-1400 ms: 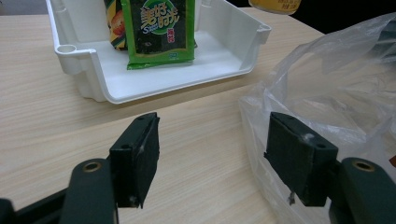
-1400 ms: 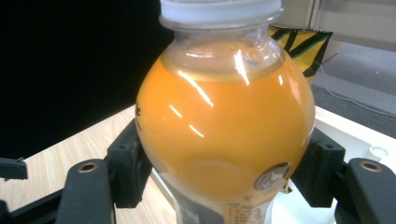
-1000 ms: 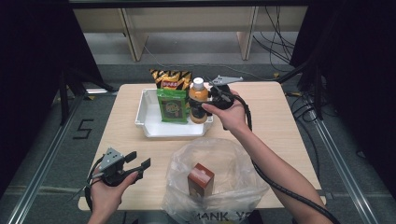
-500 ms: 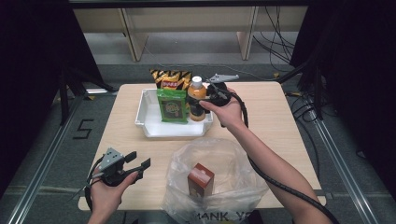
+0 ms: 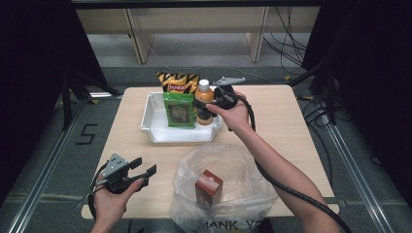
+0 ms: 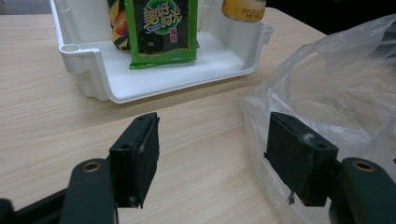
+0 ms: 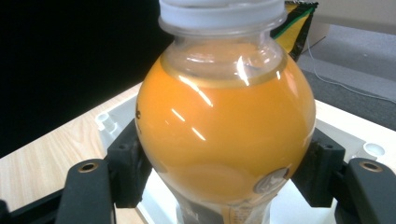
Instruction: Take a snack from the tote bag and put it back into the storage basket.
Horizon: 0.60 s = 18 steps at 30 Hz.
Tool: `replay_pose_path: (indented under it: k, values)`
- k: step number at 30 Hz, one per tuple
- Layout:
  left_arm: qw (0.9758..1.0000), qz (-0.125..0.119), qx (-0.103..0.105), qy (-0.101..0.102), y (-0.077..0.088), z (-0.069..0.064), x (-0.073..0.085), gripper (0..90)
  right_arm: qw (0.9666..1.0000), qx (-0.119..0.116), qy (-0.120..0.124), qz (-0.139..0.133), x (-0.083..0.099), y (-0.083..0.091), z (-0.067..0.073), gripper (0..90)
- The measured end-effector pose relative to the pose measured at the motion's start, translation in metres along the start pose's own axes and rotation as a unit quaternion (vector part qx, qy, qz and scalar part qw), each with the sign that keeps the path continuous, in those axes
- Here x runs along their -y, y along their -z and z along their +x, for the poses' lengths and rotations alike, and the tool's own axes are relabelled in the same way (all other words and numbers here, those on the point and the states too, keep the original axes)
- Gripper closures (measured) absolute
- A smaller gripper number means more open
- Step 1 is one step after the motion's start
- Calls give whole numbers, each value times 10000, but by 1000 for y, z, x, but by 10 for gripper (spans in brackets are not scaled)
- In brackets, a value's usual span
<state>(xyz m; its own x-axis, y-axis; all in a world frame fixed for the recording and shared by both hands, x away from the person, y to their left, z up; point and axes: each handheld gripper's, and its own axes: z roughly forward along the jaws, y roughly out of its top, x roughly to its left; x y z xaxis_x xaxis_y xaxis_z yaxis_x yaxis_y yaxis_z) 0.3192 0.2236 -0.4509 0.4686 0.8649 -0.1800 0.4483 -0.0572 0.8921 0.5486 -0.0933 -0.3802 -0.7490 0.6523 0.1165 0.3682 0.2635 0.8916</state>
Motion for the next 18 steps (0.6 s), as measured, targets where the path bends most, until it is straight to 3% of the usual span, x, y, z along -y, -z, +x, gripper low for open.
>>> replay_pose_path:
  k: [3, 4, 18]
  values:
    - [10000, 15, -1, -7, 0, 0, 0, 341, 9996, -57, -265, 51, 0, -2, 1, 326]
    - [10000, 22, -13, -8, 0, 0, 0, 341, 9999, 31, -141, 7, 0, -4, -2, 326]
    - [10000, 19, -3, -10, 0, 1, 0, 341, 9998, 89, -152, 108, 0, -14, -7, 326]
